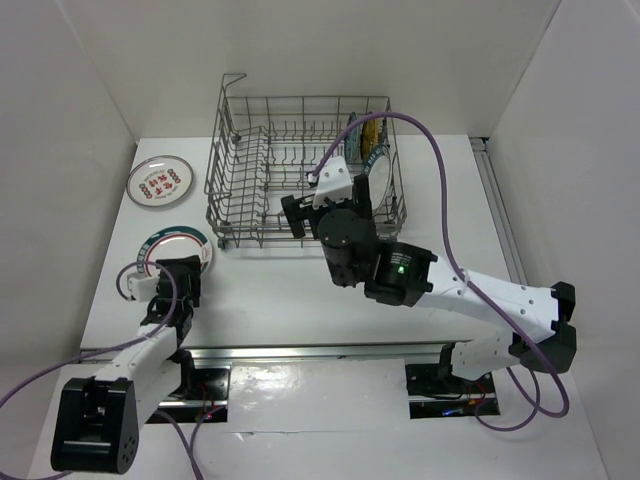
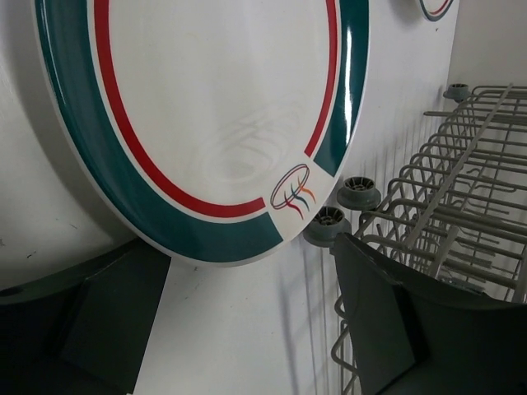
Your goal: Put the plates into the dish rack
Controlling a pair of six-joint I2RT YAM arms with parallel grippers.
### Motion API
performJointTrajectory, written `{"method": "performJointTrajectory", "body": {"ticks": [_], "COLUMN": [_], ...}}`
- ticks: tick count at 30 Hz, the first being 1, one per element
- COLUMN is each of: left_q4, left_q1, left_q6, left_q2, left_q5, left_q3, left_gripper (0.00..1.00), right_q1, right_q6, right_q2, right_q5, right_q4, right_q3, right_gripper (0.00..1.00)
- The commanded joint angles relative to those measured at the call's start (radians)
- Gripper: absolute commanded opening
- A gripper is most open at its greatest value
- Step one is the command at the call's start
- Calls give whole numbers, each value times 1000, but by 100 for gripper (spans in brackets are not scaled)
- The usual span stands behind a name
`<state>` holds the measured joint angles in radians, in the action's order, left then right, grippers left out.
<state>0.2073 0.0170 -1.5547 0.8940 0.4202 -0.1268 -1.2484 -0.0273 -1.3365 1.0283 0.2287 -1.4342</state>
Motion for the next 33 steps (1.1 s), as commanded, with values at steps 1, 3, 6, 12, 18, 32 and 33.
{"method": "performJointTrajectory", "body": {"ticks": [1,3,6,12,18,32,33], "left_q4": [-66,-66,-75,-115,-152,-169,-169], "left_q1": [-34,-45,-54,-63,-63,-101,-101], "left_q6": [53,53,53,53,53,24,24], "left_q2": [42,51,51,22,-47,65,65], "left_q5": [-101,-110,-110,-120,-109,-118,-118], "left_q3": [6,-3,-4,-4,6,-39,-39], "left_gripper": [92,88,73,49,35,27,27], "right_q1": [-13,-13,-13,-34,-43,-43,-43], "right_q6": [-5,-5,-5,-5,-5,-5,-16], "right_q2": [34,34,45,74,83,120,120], "right_q5": [1,1,-10,-19,-19,-28,-28], "right_q4": [-35,-46,-57,-80,-89,-98,-98], "right_q3": [23,23,32,51,60,78,87], "right_gripper": [100,100,100,100,100,100,100]}}
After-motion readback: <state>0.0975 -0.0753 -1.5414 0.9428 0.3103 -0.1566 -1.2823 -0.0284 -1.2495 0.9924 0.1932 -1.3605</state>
